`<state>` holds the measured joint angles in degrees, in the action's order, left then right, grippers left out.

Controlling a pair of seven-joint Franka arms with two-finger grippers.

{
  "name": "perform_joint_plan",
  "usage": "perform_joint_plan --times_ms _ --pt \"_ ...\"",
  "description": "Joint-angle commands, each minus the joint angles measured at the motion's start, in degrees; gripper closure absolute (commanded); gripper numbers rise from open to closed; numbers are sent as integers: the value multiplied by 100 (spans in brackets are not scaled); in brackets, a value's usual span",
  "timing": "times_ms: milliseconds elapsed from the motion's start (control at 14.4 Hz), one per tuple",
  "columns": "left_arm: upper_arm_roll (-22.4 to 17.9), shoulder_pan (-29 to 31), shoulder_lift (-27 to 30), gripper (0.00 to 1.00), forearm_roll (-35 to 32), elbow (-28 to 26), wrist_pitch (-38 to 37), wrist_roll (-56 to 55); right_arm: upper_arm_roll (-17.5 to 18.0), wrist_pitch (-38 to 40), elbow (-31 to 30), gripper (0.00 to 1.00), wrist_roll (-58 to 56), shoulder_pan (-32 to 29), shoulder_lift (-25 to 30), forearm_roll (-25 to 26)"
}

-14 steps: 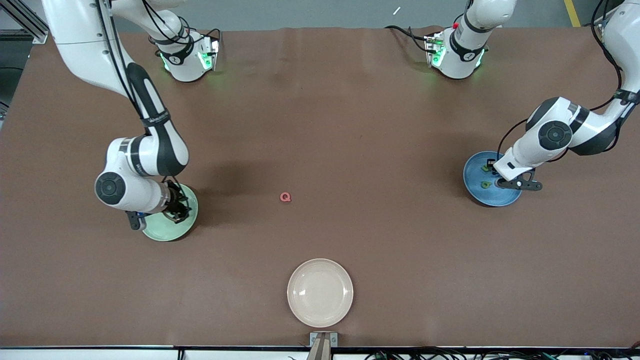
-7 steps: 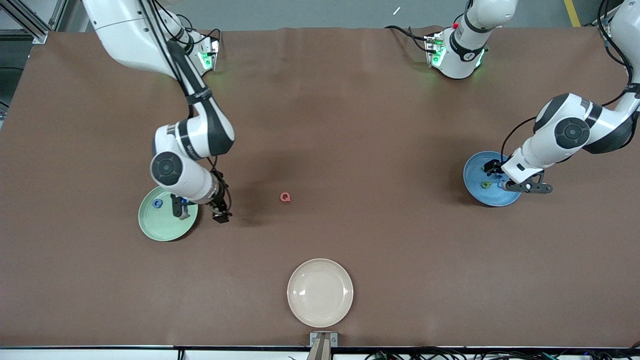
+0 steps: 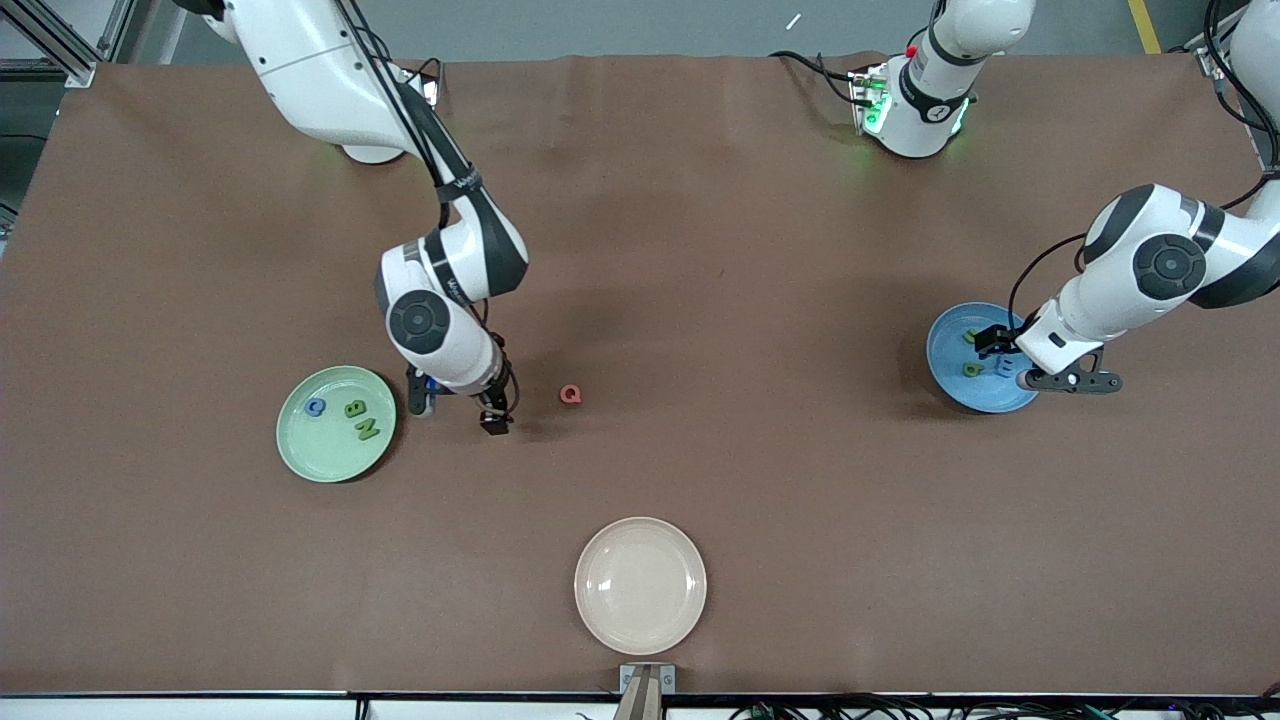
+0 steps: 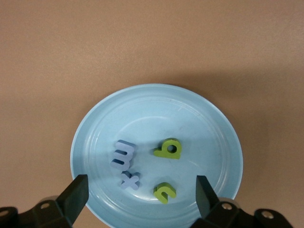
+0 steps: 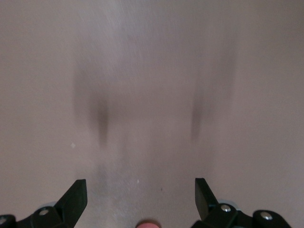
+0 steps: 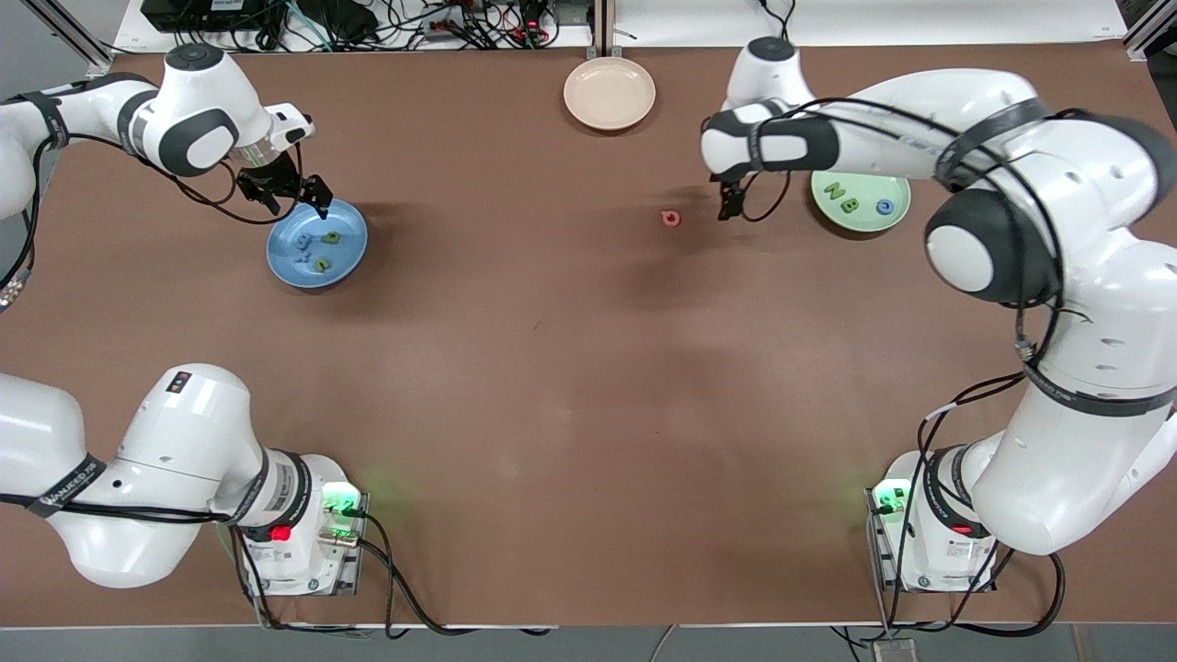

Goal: Sort upper and lower case letters into plates

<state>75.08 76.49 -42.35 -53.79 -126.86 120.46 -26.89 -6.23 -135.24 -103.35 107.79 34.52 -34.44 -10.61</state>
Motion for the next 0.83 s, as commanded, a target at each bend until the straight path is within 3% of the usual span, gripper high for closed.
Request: perform_joint_plan --times_ms 0,208,277,416,762 --pt "129 50 60 1 254 65 -163 105 -54 -29 542 0 452 300 -519 -108" --pt "121 32 279 1 1165 319 -164 533 -54 -38 728 0 778 476 -686 -99" --pt "77 -3 619 1 1735 398 -163 1075 -54 -38 746 0 822 520 -739 -99" --pt "-238 -238 1497 1 2816 408 -137 2079 -54 -38 790 1 849 547 -792 -99" --pt "-1451 -1670 2993 1 4656 356 -58 2969 -54 -47 825 11 884 705 -827 -99"
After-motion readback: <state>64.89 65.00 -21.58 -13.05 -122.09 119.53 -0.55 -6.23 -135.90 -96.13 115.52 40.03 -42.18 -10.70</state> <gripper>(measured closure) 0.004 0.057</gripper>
